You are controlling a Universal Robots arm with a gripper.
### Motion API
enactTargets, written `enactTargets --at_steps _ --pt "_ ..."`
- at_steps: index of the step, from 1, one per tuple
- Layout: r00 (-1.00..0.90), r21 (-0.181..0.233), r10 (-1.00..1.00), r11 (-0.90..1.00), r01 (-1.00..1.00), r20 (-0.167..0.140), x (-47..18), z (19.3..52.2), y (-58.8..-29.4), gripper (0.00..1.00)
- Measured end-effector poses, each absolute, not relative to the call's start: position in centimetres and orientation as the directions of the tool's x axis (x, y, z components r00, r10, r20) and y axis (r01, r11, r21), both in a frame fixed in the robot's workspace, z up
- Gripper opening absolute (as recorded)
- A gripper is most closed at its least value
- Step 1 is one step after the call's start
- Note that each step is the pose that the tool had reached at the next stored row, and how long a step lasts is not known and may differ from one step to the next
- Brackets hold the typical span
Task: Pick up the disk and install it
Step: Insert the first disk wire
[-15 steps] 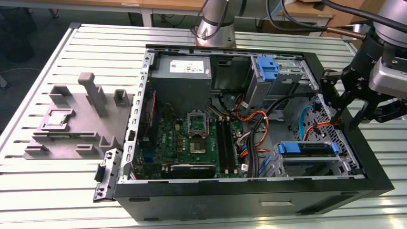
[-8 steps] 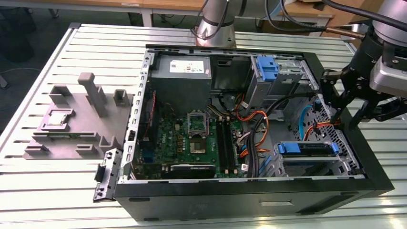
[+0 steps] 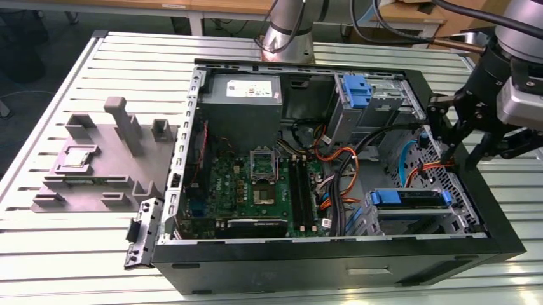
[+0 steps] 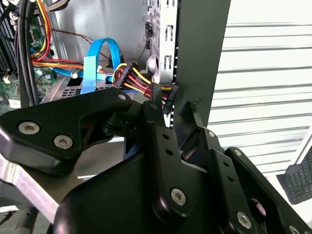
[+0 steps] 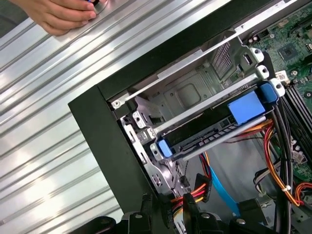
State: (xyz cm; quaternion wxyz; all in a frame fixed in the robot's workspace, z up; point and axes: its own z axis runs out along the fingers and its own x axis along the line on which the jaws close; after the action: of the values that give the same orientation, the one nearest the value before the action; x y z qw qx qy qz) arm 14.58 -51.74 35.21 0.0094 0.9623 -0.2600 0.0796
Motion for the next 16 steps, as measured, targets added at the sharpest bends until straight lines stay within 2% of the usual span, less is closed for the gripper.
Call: enactTargets --at_steps 3,4,10,11,16 --pt "0.853 -0.021 -0.497 -0.865 -0.501 0.159 14.67 35.17 -51.61 0.37" --pt "0.853 -0.02 -0.497 -0.865 -0.501 0.16 14.69 35.16 -51.6 0.29" --pt "0.854 -0.017 -0.495 -0.867 -0.499 0.162 14.8 35.16 -51.58 0.28" --pt "0.854 -0.017 -0.494 -0.867 -0.498 0.162 14.8 35.16 -51.58 0.22" --pt "0.855 -0.017 -0.493 -0.867 -0.498 0.162 14.81 35.16 -51.58 0.17"
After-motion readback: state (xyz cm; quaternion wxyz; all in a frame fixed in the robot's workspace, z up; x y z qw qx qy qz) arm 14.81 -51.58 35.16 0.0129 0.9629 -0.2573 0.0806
